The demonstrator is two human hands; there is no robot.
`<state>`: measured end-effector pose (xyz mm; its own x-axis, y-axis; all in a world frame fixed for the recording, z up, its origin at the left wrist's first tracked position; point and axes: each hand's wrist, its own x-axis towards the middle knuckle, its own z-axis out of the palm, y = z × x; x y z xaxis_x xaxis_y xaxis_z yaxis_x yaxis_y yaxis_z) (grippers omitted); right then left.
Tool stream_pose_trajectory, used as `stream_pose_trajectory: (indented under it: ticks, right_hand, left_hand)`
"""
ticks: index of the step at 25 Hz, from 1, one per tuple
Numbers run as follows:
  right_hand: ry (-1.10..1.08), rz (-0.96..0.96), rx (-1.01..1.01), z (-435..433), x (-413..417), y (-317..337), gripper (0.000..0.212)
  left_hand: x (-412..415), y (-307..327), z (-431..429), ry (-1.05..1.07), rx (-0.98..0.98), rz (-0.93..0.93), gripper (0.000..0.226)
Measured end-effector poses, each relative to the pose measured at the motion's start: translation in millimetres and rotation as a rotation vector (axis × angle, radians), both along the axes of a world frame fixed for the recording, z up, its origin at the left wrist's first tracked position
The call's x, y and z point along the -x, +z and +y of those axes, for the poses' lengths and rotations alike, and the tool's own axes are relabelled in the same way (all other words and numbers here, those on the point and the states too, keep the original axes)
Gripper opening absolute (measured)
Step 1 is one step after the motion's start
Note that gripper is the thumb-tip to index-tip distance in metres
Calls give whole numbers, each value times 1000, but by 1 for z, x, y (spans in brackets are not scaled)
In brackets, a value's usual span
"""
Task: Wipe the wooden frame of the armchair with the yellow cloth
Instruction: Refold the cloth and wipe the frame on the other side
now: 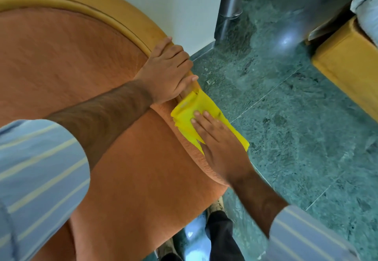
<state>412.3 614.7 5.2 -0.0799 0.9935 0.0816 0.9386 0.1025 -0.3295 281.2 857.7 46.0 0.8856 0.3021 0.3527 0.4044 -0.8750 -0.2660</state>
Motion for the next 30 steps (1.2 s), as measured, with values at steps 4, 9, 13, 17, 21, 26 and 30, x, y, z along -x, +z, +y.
stream_pose_trajectory:
  ticks: [4, 9, 13, 17, 21, 26, 30]
  right_hand:
    - [-34, 31, 14, -99, -10, -4, 54]
    - [-82, 132, 25, -29, -13, 6, 57]
    - [-123, 167, -7, -12, -6, 3, 54]
    - [-83, 116, 27, -120, -20, 2, 46]
    - [-127, 79, 33, -86, -12, 5, 49]
    - [-218, 189, 50, 8, 2, 7, 55]
    - [-80, 40, 41, -106, -18, 1, 53]
  left_hand:
    - [-1, 4, -2, 2, 51, 35, 51]
    - [-2, 0, -1, 17, 20, 1, 51]
    - [-2, -4, 2, 20, 10, 18, 50]
    - [-2, 0, 0, 6, 48, 37, 50]
    - [-4, -2, -2, 36, 39, 13, 51]
    - [-3, -6, 0, 22, 42, 17, 51]
    - [-4, 0, -2, 15, 47, 51, 53]
